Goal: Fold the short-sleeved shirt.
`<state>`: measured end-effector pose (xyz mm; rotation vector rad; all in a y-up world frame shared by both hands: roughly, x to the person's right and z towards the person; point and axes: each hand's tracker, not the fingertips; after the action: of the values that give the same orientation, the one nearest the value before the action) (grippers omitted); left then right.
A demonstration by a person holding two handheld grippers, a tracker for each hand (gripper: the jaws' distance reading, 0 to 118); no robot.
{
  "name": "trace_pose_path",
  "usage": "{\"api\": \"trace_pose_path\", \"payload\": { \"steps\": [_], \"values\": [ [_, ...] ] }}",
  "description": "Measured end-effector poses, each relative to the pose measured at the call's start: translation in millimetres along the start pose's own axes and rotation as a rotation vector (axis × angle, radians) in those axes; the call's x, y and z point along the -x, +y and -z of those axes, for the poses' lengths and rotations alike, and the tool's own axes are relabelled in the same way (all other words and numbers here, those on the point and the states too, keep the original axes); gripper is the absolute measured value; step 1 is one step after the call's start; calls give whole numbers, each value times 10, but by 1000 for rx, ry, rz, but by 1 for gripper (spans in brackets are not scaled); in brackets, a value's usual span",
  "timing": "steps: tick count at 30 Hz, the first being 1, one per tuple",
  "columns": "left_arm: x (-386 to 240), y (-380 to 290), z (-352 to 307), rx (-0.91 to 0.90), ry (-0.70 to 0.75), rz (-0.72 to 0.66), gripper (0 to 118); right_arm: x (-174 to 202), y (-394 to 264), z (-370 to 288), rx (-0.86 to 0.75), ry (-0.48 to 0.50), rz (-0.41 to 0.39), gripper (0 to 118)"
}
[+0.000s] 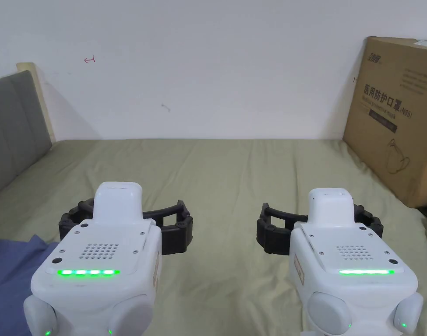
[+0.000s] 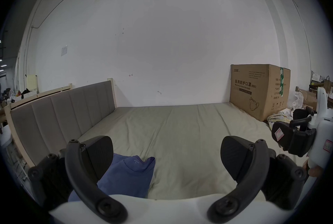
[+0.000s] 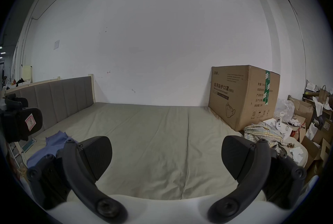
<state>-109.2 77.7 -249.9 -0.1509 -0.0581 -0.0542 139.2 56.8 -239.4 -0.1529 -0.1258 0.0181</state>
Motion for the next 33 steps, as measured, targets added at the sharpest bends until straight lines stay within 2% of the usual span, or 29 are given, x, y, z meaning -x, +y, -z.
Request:
{"api": "trace_pose_path", "payload": {
  "steps": [11,17,23,28,33],
  "values": [
    [6,0,7,-2,2,13,118,10,6,-10,-15,10,7,118],
    [-1,-1,8,-1,2,17,118,33,2,2,-10,-1,-16,118],
    [-10,-10,-1,0,1,24,118,15,-13,11,-8,-25,0,118],
    [-8,-21,-14,-3,4,28,118,-57,0,15,-20,-31,64,118],
    [15,-8,-24,-13,12,11,118,-18,-35,12,-27,-58,20,118]
  ]
}}
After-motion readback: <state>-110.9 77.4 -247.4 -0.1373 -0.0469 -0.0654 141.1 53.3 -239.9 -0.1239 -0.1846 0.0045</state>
